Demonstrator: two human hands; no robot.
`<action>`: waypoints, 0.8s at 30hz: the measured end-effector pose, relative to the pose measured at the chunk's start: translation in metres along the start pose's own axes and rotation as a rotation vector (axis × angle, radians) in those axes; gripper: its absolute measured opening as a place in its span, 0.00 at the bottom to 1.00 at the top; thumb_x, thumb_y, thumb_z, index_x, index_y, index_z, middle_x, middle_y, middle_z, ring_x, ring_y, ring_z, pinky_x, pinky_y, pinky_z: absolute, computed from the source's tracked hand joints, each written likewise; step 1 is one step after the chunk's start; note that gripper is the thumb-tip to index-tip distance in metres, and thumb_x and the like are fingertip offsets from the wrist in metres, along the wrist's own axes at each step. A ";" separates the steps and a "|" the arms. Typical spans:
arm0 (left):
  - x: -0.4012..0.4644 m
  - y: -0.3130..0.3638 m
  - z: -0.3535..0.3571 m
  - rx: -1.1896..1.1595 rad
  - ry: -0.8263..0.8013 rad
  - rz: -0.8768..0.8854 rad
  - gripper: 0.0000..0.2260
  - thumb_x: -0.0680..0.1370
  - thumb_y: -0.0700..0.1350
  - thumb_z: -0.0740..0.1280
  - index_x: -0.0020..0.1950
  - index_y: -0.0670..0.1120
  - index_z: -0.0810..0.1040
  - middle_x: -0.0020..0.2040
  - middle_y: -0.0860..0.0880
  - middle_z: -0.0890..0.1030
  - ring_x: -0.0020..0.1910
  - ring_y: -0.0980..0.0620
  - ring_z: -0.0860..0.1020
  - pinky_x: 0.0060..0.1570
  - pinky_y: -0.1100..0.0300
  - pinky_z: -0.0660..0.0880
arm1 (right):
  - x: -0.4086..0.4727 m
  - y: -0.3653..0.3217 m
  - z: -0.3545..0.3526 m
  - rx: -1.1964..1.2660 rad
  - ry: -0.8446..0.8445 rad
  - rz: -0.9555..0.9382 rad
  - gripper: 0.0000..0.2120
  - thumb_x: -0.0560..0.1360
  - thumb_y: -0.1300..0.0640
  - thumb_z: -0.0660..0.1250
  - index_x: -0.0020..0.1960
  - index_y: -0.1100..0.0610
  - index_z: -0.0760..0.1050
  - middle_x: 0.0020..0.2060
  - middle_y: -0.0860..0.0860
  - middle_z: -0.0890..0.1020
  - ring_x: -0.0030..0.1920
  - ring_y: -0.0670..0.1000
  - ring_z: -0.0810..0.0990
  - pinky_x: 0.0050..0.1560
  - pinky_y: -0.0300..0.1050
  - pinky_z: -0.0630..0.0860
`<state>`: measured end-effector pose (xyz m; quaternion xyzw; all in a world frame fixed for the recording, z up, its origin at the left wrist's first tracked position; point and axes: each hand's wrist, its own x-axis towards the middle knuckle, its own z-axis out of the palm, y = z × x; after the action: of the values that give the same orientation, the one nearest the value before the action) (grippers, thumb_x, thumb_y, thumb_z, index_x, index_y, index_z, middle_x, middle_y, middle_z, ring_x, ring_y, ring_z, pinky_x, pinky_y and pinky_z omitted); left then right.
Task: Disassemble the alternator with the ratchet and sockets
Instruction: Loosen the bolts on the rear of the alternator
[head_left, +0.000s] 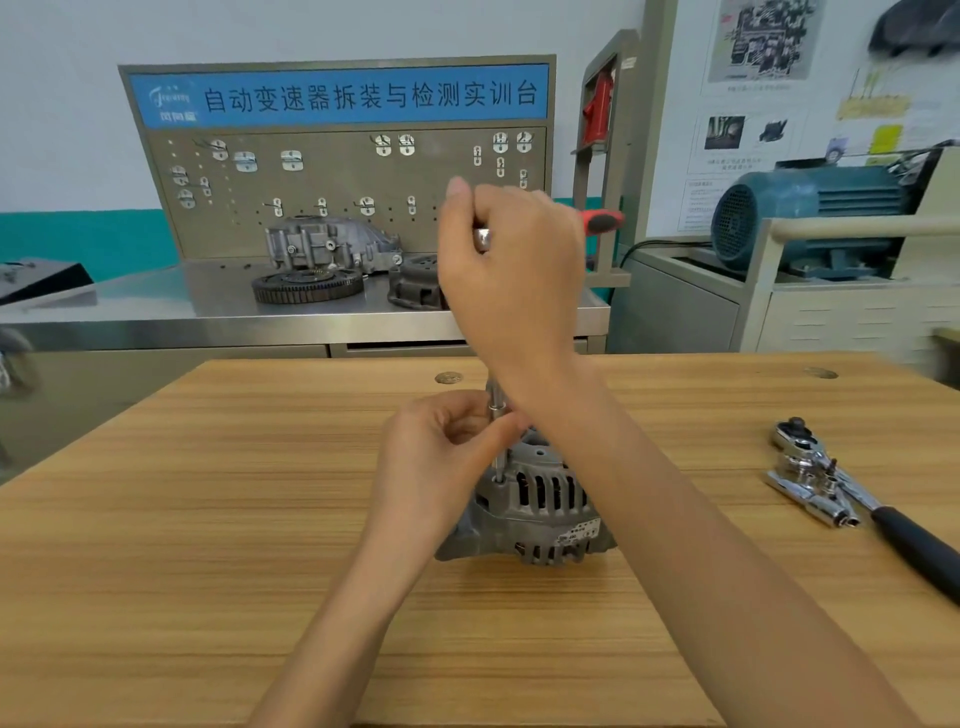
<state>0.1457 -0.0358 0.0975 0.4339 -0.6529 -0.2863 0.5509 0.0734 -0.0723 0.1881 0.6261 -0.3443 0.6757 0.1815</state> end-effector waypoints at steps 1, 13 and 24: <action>0.000 0.001 0.000 -0.007 -0.007 -0.008 0.02 0.72 0.44 0.73 0.40 0.51 0.84 0.31 0.48 0.82 0.31 0.56 0.78 0.35 0.64 0.75 | 0.003 0.004 -0.001 0.179 -0.074 0.062 0.23 0.78 0.60 0.60 0.25 0.53 0.60 0.21 0.45 0.62 0.25 0.47 0.63 0.38 0.43 0.64; -0.003 0.004 0.003 -0.084 -0.014 -0.034 0.05 0.72 0.41 0.73 0.42 0.52 0.83 0.31 0.57 0.83 0.31 0.66 0.78 0.34 0.74 0.72 | -0.002 0.005 -0.006 -0.031 -0.025 0.036 0.20 0.77 0.58 0.60 0.27 0.54 0.64 0.22 0.45 0.65 0.27 0.48 0.65 0.41 0.44 0.65; -0.005 0.008 -0.001 -0.142 -0.070 -0.044 0.07 0.72 0.40 0.73 0.47 0.51 0.83 0.39 0.52 0.86 0.41 0.59 0.83 0.40 0.71 0.76 | 0.015 0.005 -0.013 0.990 -0.443 0.415 0.25 0.79 0.65 0.53 0.24 0.55 0.63 0.20 0.49 0.66 0.30 0.51 0.69 0.49 0.34 0.73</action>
<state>0.1450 -0.0279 0.1025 0.3978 -0.6400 -0.3589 0.5508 0.0580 -0.0700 0.2021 0.6822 -0.1329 0.6304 -0.3456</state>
